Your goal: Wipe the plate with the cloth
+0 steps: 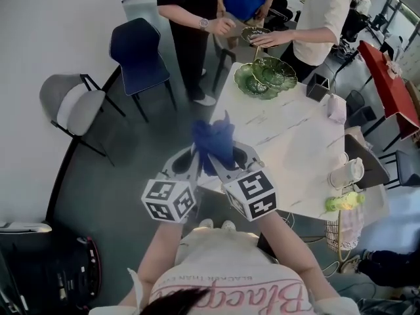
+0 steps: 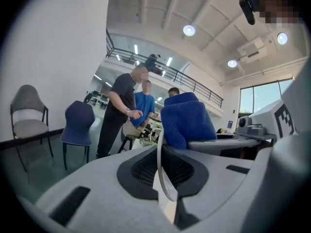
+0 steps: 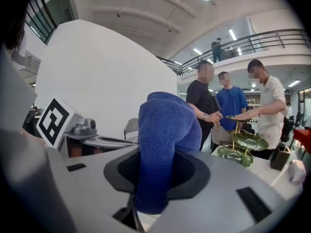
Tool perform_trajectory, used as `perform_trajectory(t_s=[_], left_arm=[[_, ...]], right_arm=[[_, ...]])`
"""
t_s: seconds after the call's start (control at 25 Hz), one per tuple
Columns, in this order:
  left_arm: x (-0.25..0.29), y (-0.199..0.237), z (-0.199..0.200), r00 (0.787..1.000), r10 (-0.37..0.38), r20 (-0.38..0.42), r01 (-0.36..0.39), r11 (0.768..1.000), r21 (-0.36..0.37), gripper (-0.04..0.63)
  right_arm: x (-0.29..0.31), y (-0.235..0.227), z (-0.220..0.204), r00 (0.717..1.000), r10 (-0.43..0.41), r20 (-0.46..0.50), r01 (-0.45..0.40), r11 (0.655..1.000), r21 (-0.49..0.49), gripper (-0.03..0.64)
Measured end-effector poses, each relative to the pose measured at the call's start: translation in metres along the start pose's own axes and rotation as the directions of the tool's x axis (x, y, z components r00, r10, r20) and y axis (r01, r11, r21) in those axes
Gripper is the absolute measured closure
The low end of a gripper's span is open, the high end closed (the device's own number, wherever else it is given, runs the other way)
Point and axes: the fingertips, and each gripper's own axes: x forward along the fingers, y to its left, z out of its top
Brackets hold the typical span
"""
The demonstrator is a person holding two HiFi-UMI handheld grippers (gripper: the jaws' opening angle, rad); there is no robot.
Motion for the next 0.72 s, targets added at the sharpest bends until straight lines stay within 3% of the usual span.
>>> perform_trajectory(t_s=[0.36, 0.56, 0.72], left_arm=[[-0.002, -0.006, 0.015, 0.999, -0.027, 0.048, 0.028, 0.999, -0.032, 0.577], [-0.007, -0.003, 0.020, 0.997, -0.027, 0.072, 0.031, 0.998, -0.059, 0.577], [-0.008, 0.000, 0.023, 0.996, -0.027, 0.091, 0.034, 0.996, -0.079, 0.577]], right_arm=[[-0.021, -0.043, -0.018, 0.992, -0.128, -0.023, 0.129, 0.989, 0.070, 0.508], [-0.040, -0.070, -0.040, 0.970, -0.231, -0.074, 0.239, 0.963, 0.123, 0.506], [-0.056, -0.080, -0.046, 0.960, -0.269, -0.083, 0.279, 0.947, 0.160, 0.507]])
